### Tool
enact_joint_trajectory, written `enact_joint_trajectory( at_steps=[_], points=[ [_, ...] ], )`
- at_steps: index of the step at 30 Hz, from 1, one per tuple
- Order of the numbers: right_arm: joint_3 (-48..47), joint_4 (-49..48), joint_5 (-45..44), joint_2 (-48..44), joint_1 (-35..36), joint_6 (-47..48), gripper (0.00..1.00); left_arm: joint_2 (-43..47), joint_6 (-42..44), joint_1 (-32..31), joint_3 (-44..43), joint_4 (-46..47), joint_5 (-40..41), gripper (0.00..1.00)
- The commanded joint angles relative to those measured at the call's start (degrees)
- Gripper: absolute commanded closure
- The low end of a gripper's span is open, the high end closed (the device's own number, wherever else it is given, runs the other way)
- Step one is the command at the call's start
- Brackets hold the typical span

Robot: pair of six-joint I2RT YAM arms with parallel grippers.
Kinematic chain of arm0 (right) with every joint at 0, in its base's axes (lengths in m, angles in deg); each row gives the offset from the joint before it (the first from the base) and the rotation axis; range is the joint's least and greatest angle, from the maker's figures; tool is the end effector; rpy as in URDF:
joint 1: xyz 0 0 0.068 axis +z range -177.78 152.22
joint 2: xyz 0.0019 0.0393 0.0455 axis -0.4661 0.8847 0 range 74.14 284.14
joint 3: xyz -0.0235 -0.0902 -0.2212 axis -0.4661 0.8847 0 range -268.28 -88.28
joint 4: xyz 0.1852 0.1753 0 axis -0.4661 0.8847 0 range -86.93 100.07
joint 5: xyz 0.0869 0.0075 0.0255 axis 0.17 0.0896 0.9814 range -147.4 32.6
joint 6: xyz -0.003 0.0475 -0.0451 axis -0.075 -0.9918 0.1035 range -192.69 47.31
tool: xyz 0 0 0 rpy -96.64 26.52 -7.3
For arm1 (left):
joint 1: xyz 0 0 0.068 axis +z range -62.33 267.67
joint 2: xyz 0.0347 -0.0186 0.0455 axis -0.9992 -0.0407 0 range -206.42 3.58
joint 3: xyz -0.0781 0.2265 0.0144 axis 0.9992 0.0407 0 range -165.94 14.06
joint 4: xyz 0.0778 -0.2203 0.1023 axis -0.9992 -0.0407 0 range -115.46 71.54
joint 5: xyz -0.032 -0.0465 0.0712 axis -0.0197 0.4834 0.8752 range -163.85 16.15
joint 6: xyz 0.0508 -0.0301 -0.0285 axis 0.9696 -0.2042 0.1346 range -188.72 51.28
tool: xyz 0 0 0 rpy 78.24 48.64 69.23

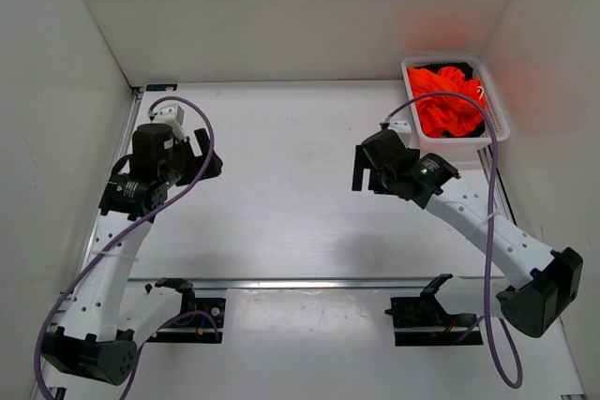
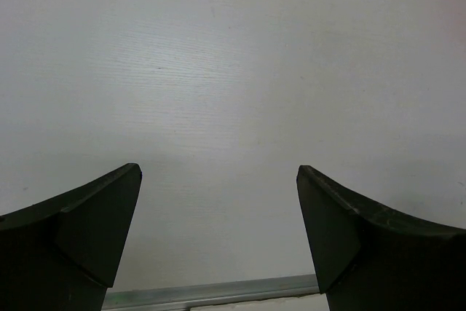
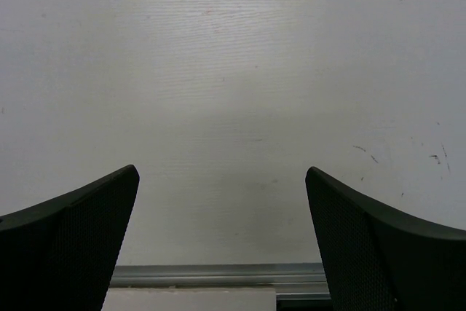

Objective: Fold and stack the shorts
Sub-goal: Grab the shorts from the pile

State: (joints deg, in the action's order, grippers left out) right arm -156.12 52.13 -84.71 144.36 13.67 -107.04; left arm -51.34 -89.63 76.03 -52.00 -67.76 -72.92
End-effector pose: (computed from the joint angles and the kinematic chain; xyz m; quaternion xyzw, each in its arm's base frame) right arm 0.2085 0.1525 0.2862 0.0209 0.9203 0.0212 0.3900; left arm 0.2045 -0.0413 0.3290 -0.0762 0.8962 -0.1154 0.4216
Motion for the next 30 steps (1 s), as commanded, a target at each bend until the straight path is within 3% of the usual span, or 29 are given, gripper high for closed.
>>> enact_joint_trajectory(
  at_steps=[1,5,6,12,13,16,17,18,21,24,26,30],
  points=[
    [-2.0,-1.6,-3.8,-2.6,-2.6,0.6,0.0,-0.1,1.5,0.0,0.0,1.3,-1.2,0.01],
    [-5.4,-3.8,-2.2,-1.8,-9.4,5.4,0.02,-1.3,-0.1,0.0,-0.6,1.3,-1.7,0.01],
    [-6.4,-3.8,0.4,-0.7,-14.0,6.1,0.05,-2.0,-0.7,0.0,-0.6,1.3,-1.7,0.01],
    [-18.4,-5.7,13.2,9.9,-35.9,7.6,0.37,-4.6,-0.7,0.0,-1.2,1.3,-6.5,0.01],
    [-19.7,-6.5,14.2,11.5,-37.7,7.1,0.47,-5.5,-0.7,0.0,-0.6,1.3,-6.5,0.01],
    [-27.1,-9.0,17.6,20.7,-44.3,4.7,0.44,-8.2,-0.2,0.0,0.1,1.9,-5.2,0.01],
    [-29.4,-9.0,18.3,23.0,-45.3,4.7,0.37,-9.6,-0.2,0.0,0.1,1.9,-5.2,0.01],
    [-31.6,-9.0,19.1,25.6,-46.1,4.1,0.19,-10.1,-0.2,0.0,0.1,1.9,-5.2,0.01],
    [-42.7,-9.0,22.8,36.5,-48.1,4.1,0.03,-11.6,-0.2,0.0,-0.5,1.9,-4.7,0.01],
    [-52.4,-6.2,22.8,51.2,-49.4,3.3,0.03,-12.9,0.3,0.0,-0.5,1.9,-2.9,0.01],
    [-59.1,-6.2,25.0,55.6,-50.3,0.0,0.03,-13.5,0.3,0.0,-0.5,1.9,-2.9,0.01],
    [-62.7,-12.7,27.6,64.4,-52.2,-6.1,0.16,-15.6,0.3,0.0,-0.5,1.9,-2.9,0.01]
  ],
)
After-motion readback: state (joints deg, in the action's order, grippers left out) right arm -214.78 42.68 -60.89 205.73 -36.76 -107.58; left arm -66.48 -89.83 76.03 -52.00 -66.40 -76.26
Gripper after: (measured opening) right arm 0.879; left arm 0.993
